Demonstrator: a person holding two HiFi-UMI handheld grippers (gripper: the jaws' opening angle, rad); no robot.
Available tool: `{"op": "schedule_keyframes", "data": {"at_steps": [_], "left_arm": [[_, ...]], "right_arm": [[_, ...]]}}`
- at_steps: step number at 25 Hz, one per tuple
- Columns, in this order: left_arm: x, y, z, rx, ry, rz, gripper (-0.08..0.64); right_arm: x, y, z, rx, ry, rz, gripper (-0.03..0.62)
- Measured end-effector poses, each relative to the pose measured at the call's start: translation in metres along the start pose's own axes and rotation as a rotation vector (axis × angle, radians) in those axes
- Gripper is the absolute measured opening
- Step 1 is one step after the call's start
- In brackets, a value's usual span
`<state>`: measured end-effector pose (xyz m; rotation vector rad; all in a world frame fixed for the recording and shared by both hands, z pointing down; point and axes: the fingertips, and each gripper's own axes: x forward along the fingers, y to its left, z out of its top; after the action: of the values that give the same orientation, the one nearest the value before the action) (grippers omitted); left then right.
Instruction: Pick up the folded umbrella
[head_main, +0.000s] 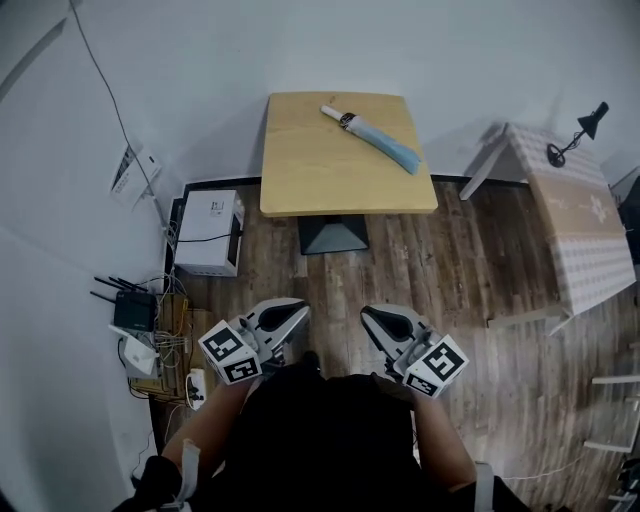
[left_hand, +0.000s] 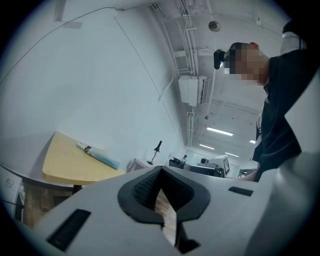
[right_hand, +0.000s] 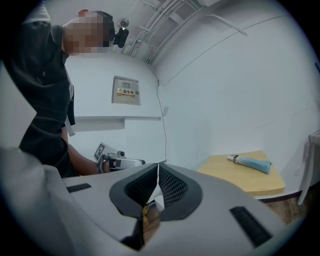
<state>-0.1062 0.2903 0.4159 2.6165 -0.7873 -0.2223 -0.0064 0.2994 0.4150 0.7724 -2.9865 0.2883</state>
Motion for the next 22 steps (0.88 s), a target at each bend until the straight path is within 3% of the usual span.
{"op": "schedule_keyframes", "data": {"at_steps": [11,16,22], "left_arm": [[0.002,0.041,-0.006,-0.066,-0.033,-0.019,0.009],[0.031,0.057,0.003,-0.041,-0.037,-0.017,0.009],[0.056,0.093,0.022,-0.021,-0.029,0.055,0.009]], "right_arm": [[0.013,-0.029,-0.001,0.018,0.059,-0.086,0.02],[0.017,-0.057,0.004,0.024,0.049,-0.069,0.02],[0.032,-0.108,0.006,0.054,0.059,-0.03,0.02]]}}
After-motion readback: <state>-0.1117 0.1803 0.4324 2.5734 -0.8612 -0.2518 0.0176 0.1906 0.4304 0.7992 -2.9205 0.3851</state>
